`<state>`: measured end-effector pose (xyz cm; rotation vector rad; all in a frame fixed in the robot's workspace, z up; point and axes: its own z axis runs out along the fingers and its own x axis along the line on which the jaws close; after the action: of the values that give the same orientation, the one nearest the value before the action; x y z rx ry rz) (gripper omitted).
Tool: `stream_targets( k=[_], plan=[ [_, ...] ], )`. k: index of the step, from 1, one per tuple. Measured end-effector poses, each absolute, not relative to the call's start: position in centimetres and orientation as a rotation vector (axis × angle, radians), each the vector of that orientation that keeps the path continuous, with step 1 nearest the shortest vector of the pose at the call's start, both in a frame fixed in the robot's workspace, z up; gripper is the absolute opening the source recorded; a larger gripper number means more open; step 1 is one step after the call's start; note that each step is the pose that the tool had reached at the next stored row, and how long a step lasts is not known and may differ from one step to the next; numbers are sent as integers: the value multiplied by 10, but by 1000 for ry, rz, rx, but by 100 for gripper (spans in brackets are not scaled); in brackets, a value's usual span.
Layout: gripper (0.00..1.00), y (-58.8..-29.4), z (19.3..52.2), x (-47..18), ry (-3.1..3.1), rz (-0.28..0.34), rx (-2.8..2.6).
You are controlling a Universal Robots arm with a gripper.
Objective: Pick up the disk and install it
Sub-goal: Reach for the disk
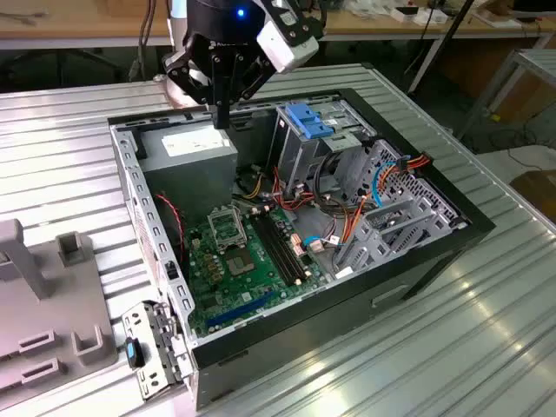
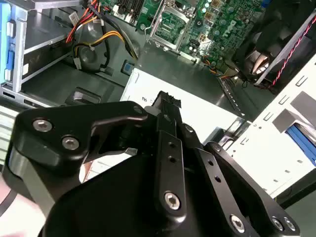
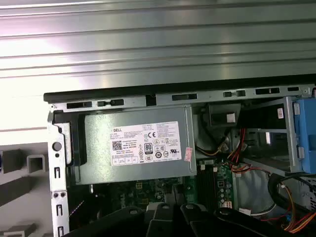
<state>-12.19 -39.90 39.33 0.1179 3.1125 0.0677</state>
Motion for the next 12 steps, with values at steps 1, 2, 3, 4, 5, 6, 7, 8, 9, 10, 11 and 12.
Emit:
stream_targets(
  k=[1, 2, 3, 4, 5, 6, 7, 8, 9, 10, 11, 12],
  plan=[
    [11, -399, 393, -124, 3112, 68, 118],
    [11, -399, 393, -127, 3112, 68, 118],
    [11, -399, 393, -130, 3113, 68, 118],
    [11, -399, 393, -131, 3112, 68, 118],
    [11, -399, 393, -132, 3112, 68, 118],
    [11, -399, 393, -133, 3112, 68, 118],
    [11, -399, 393, -134, 3112, 68, 118],
    [11, -399, 393, -135, 3112, 68, 118],
    [11, -399, 393, -137, 3112, 68, 118],
    [11, -399, 393, -139, 3112, 68, 118],
    [11, -399, 393, -141, 3112, 68, 118],
    [11, -399, 393, -143, 3113, 68, 118]
  ],
)
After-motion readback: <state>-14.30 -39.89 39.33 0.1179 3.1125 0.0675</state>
